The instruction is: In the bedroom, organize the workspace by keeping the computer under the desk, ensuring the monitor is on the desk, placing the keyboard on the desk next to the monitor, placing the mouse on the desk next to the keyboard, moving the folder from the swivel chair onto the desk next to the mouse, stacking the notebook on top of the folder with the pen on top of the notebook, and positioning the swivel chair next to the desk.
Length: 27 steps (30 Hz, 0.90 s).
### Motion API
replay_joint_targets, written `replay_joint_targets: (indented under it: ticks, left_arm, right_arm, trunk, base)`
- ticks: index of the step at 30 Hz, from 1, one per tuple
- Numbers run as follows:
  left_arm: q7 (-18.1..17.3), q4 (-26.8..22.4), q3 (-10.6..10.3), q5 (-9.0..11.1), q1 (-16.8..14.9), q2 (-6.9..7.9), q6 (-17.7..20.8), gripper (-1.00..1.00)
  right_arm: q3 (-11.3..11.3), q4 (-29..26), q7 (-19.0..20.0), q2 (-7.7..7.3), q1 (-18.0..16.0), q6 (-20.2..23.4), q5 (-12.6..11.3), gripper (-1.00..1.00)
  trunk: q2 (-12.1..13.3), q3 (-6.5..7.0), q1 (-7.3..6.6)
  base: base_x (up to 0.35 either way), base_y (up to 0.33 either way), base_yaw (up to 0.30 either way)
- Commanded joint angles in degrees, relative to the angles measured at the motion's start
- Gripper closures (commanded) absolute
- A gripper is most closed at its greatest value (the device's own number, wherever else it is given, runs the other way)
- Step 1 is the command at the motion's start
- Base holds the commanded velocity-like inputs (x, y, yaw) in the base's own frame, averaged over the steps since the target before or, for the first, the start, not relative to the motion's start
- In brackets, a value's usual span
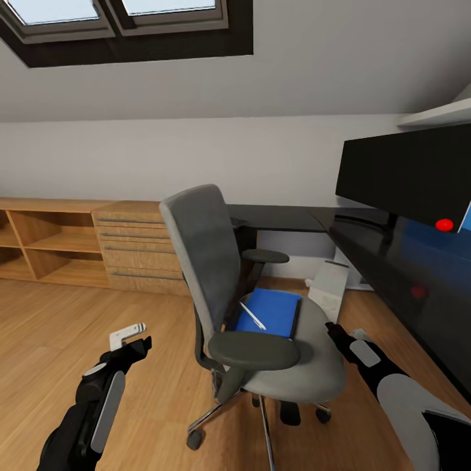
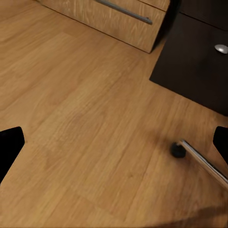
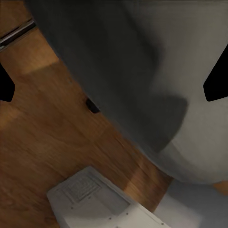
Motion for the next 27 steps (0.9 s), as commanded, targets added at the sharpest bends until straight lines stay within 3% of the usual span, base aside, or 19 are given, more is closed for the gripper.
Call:
replay_joint_targets:
  ticks: [1, 27]
  left_arm:
    - [0.40, -0.09, 0.03, 0.60, -0.05, -0.03, 0.21, -1.00]
    - [0.49, 0.46, 0.04, 0.50, -0.05, 0.04, 0.13, -1.00]
  right_arm:
    - [0.18, 2.94, -0.32, 0.04, 0.04, 0.32, -1.02, -1.00]
    - [0.54, 2.85, -0.09, 0.15, 0.04, 0.40, -0.94, -1.00]
  trunk:
    - [-0.02, -0.07, 0.00]
    - [-0.02, -0.07, 0.00]
  base:
    - [0.000, 0.000, 0.169]
    - [0.000, 0.000, 0.269]
